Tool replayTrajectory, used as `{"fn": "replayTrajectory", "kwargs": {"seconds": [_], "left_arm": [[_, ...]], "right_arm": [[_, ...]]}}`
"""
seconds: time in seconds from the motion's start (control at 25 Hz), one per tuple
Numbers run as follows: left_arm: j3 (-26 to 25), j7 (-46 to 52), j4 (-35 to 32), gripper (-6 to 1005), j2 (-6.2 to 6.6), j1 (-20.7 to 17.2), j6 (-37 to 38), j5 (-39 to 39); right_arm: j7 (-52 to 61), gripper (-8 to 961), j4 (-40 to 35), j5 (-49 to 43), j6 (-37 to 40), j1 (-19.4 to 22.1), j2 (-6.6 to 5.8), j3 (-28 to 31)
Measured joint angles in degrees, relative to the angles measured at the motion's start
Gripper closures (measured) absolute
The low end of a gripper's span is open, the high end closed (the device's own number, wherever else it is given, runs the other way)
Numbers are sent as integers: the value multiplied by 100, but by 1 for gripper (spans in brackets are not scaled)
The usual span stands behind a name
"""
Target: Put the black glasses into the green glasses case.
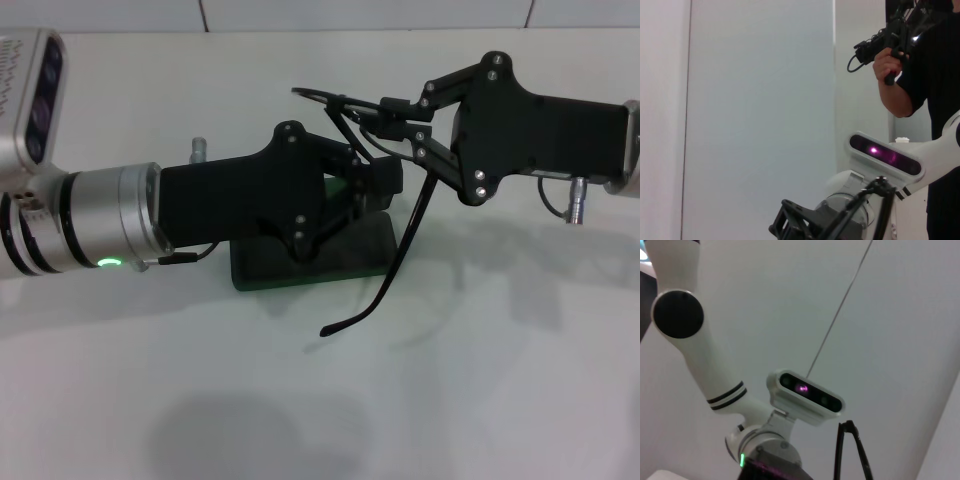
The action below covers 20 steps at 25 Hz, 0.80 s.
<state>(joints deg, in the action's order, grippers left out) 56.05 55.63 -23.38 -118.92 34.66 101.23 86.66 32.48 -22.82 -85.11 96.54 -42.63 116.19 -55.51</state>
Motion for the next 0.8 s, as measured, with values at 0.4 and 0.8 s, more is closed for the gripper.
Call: {"fn": "replayTrajectory", "kwargs": {"seconds": [0.4,0.8], "left_arm": [[-16,0,0,958,0,-1,-7,1],[-26,2,0,956,27,-5,-3,-1]], "right_arm": [[5,895,-2,10,35,-44,0,-153],[-34,895,-37,317,-27,44,-26,-113]]}}
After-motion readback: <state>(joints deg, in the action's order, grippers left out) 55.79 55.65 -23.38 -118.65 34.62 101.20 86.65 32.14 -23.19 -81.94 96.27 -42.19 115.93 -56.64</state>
